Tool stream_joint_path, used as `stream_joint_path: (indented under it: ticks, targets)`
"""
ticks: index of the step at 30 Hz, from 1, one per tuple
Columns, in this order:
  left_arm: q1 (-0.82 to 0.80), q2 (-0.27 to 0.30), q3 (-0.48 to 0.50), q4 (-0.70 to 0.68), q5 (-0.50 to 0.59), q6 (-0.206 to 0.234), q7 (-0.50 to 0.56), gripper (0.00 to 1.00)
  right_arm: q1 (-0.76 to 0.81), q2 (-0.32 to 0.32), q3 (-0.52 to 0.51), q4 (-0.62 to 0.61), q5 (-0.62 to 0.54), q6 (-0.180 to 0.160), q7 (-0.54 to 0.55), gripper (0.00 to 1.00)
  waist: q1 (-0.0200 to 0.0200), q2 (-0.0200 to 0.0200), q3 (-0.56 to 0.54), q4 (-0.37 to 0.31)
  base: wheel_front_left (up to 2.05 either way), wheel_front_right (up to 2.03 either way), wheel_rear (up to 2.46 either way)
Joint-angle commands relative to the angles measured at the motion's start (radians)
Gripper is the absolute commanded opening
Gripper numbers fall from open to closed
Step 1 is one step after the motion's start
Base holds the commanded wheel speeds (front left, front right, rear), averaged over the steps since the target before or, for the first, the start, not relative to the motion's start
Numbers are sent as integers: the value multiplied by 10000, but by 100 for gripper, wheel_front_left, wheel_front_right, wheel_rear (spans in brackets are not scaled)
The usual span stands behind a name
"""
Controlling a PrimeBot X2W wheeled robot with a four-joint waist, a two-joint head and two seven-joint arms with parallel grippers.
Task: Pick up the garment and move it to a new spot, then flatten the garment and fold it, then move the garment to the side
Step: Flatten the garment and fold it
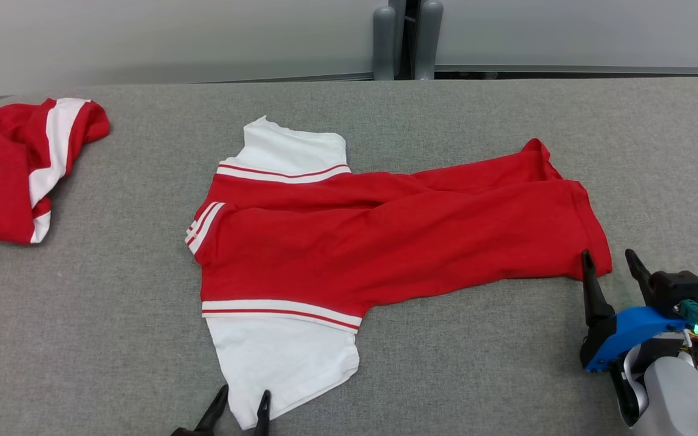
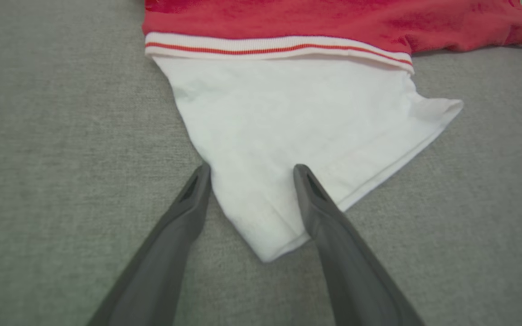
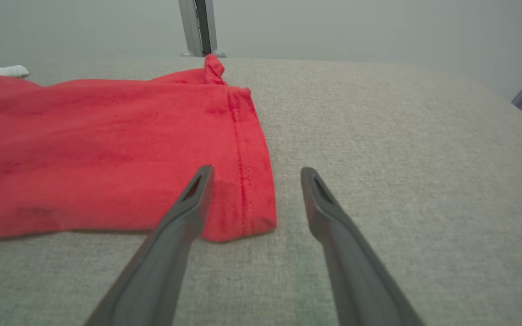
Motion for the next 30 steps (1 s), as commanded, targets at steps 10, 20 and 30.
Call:
stream_joint_path:
  ticks: [10, 20, 30]
  targets:
    - [166, 22, -231, 506, -76, -70, 177, 100, -710, -58, 88, 1283, 60, -3, -2, 100, -1, -1, 309, 101, 0, 0, 0]
    - [-122, -9, -619, 721, -469, -204, 189, 0, -781, 115, 503, 2225, 659, -3, 36, 0, -1, -1, 255, 125, 0, 0, 0]
    - [-267, 28, -66, -80, -497, -123, 64, 0, -291, 32, 722, 1349, 1382, -3, -1, 0, -1, -1, -215, -94, 0, 0, 0]
